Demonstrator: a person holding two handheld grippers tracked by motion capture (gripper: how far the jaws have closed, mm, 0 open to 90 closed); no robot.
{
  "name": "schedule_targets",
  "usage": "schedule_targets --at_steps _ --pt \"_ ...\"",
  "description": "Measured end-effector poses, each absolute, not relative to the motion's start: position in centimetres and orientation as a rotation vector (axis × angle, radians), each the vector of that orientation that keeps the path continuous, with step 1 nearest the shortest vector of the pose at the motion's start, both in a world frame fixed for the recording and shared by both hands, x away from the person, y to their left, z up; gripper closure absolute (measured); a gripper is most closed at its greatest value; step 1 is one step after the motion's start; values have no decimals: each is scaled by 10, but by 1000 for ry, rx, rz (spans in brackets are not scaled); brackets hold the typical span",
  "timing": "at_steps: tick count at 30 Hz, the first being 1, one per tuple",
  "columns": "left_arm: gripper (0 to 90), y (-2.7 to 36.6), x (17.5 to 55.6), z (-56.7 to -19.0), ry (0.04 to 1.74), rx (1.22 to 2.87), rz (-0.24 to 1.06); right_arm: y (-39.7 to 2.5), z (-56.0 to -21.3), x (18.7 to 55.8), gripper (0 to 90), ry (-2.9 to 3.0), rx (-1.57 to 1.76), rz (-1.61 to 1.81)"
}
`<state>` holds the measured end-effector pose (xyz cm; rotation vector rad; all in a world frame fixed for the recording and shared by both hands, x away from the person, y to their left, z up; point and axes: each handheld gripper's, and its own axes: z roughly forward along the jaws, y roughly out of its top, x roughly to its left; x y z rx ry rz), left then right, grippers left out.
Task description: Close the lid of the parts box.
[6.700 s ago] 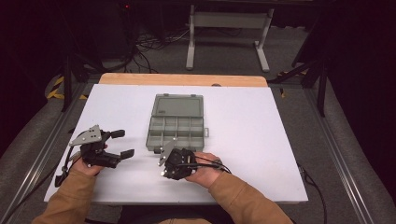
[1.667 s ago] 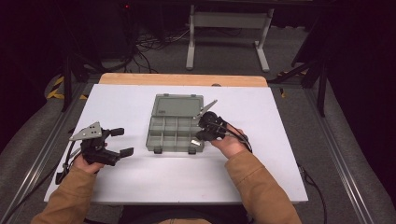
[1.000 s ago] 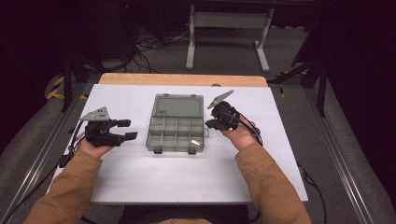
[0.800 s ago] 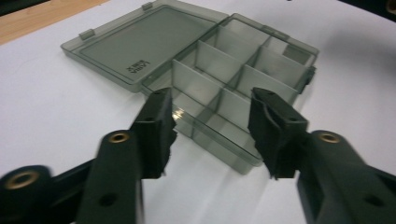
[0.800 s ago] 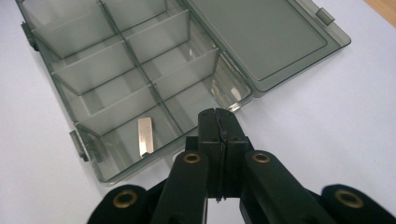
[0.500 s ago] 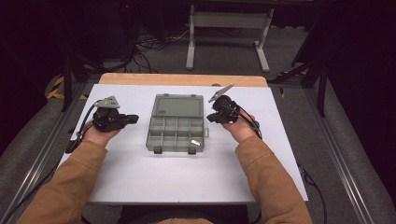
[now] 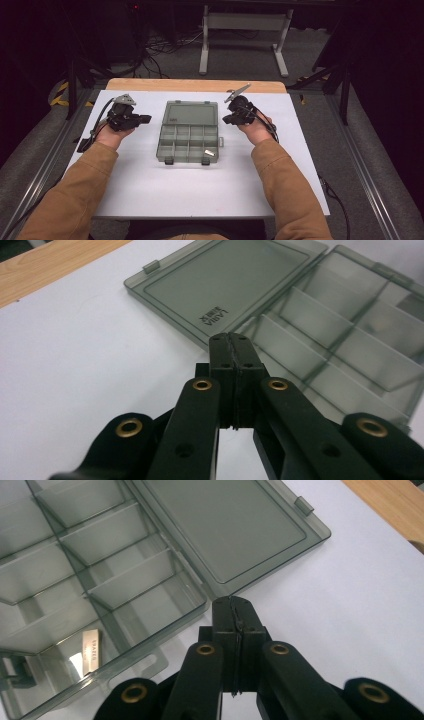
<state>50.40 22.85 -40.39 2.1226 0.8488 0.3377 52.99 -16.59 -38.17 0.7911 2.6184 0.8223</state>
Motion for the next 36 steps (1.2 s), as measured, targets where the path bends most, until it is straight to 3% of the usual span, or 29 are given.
schedule_targets --at_steps 36 --pt "899 209 550 -427 1021 2154 325 -167 -404 567 900 2566 873 808"
